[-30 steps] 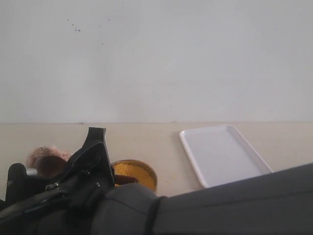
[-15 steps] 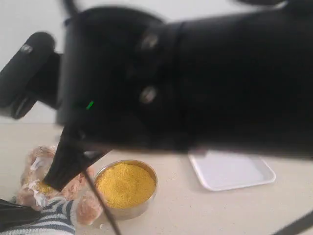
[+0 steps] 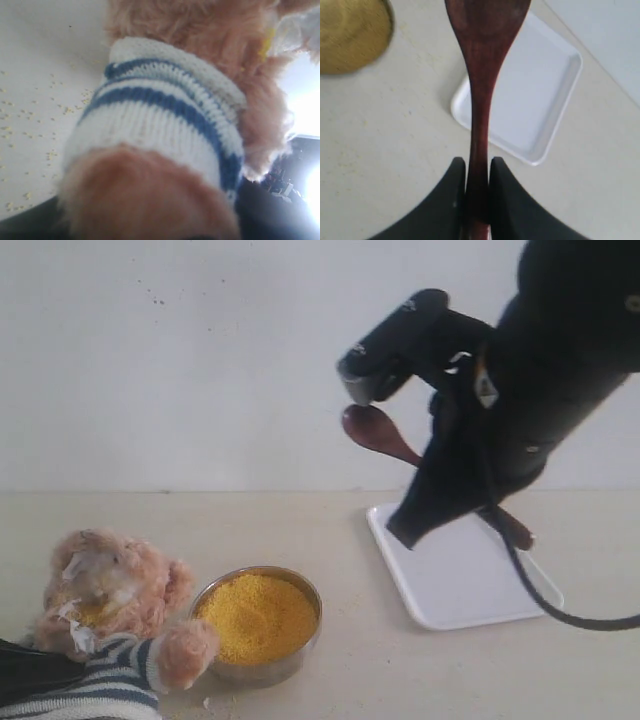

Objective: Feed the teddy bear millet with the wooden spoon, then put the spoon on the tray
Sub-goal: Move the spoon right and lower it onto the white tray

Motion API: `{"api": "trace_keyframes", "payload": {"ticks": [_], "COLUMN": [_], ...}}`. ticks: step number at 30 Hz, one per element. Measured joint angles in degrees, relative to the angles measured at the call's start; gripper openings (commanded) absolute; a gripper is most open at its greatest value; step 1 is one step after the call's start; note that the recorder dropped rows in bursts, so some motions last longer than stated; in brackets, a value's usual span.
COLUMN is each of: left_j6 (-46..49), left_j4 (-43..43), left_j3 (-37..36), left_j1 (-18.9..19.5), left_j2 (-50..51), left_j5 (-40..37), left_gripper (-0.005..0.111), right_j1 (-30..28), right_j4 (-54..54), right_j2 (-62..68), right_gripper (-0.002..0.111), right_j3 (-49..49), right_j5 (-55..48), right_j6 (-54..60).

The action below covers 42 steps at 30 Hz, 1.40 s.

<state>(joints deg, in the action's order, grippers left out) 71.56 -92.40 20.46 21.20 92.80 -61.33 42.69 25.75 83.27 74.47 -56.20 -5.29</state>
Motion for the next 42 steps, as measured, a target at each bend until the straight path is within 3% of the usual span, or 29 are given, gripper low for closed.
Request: {"api": "trace_keyframes", "payload": {"ticks": [9, 14, 27, 34, 37, 42], "left_j6": [0.02, 0.35, 1.59, 2.54, 2.63, 2.63], "left_j4": [0.00, 0.00, 0.00, 0.00, 0.00, 0.00], "left_j3": [0.00, 0.00, 0.00, 0.00, 0.00, 0.00], "left_j1": [0.00, 0.00, 0.00, 0.00, 0.00, 0.00], "left_j2": [0.00, 0.00, 0.00, 0.00, 0.00, 0.00], "left_j5": [0.00, 0.00, 0.00, 0.00, 0.00, 0.00], "left_gripper": [0.004, 0.004, 0.004, 0.004, 0.004, 0.004], "right_j1": [-14.69, -19.10, -19.99, -19.99, -19.99, -19.99], "right_j4": [-1.54, -3.97, -4.34, -4.29, -4.29, -4.29], "right_j2": [-1.46, -1.46, -0.38, 6.81, 12.33, 26.76], "right_gripper": [0.000, 0.000, 0.000, 0.000, 0.000, 0.000], "right_j3": [-11.27, -11.90, -11.90, -11.90, -9.14, 6.60], "right_j5": [5.53, 10.83, 30.50, 38.10, 36.74, 23.83], "right_j6": [0.21, 0.12, 0.12, -3.02, -4.19, -2.10]}}
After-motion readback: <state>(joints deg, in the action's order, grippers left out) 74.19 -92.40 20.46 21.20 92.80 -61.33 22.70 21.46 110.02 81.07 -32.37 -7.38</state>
